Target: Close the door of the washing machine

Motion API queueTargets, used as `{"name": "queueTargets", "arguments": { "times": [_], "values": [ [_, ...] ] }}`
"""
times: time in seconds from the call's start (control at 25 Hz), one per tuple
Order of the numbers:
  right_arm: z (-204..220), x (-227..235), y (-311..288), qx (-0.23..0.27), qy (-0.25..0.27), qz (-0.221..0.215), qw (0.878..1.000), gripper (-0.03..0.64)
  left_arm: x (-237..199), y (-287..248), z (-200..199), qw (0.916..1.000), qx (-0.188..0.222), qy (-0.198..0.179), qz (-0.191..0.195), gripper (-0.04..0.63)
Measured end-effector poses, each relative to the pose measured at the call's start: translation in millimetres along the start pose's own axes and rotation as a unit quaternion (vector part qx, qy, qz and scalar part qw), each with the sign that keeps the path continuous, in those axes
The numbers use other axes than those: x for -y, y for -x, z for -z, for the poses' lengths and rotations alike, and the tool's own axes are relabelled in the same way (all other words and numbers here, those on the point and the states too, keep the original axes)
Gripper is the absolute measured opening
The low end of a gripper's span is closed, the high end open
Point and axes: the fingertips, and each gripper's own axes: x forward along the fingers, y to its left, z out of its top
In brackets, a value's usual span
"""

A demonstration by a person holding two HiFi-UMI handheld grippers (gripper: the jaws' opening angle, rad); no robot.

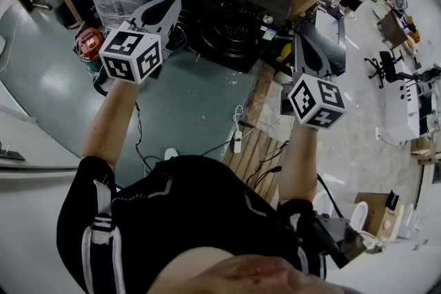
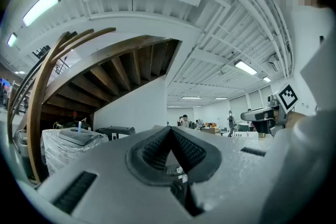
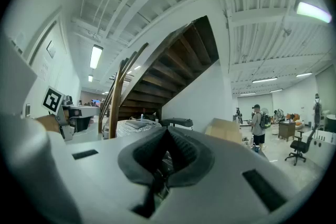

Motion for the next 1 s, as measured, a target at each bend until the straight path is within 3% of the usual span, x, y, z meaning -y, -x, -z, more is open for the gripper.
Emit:
{"name": "queueTargets", "arguments": {
  "times": [0.28,0.68,1.0],
  "values": [
    [0,-3,-2,0.002,0.002,0.000,1.000,0.003,1,3,-1,0.9999,0.010,-0.008,0.002,-0.003],
    [-2,-14,-6,0.024,0.010,-0.015,1.000,0.005,-1,-4,12,0.9992,-0.021,0.010,0.033,-0.003],
    [1,-18,-14,0.019,-0.005,-0.002,1.000,0.005,-22,5,13,0.9997,-0.019,0.005,0.018,-0.003]
  ]
}}
